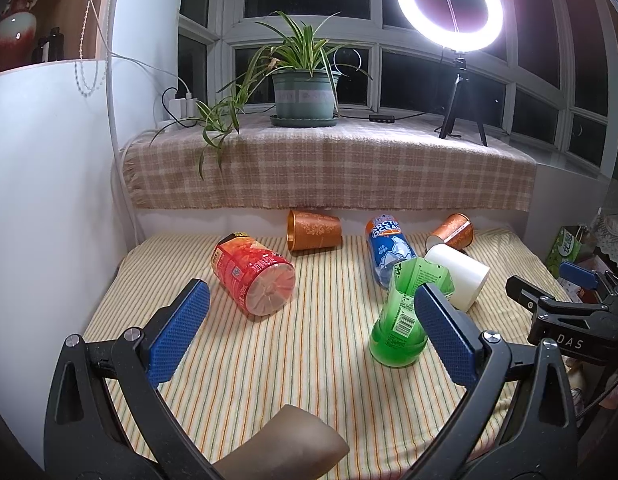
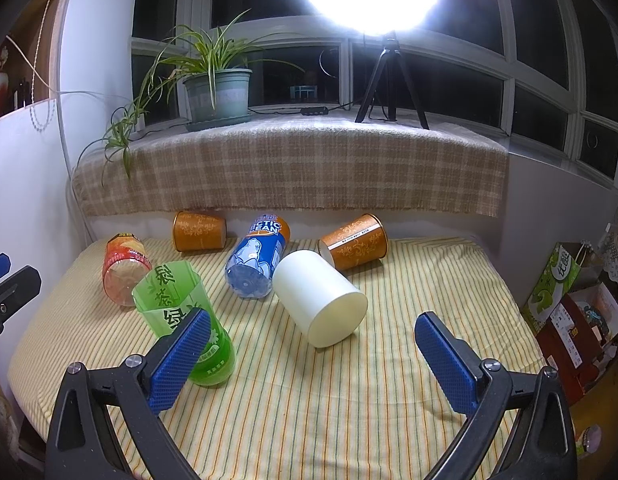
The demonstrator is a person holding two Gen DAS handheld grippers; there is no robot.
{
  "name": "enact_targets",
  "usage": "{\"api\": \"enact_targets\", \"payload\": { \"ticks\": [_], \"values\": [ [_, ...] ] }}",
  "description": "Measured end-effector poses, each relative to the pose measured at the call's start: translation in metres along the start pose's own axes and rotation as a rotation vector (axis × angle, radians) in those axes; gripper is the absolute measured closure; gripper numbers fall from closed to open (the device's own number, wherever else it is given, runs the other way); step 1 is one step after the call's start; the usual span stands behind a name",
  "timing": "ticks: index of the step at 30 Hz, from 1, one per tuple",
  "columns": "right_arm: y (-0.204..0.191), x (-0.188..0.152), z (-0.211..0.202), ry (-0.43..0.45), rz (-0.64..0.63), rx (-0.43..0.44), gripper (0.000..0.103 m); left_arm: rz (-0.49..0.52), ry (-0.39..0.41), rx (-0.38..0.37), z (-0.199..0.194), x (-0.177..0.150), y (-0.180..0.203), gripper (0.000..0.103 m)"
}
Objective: Flip cup upright
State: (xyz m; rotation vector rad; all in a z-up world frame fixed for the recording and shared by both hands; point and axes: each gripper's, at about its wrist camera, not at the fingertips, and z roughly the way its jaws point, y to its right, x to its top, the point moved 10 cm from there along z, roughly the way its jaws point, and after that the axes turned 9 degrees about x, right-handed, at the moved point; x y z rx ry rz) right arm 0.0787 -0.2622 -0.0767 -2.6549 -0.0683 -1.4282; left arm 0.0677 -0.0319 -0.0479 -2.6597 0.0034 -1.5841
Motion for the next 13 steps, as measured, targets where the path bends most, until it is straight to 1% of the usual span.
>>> {"api": "enact_targets", "payload": {
  "ticks": [7,13],
  "values": [
    [0.0,0.0,0.0,-0.002,-0.002,-0.001,0.0,-0.004,0.007,0.01,0.001,0.004,-0.012,0.0],
    [0.0,-0.002,0.002,-0.005,-0.003,0.002,0.0,0.007,0.023,0.023,0.0,0.007,-0.01,0.0]
  ]
}}
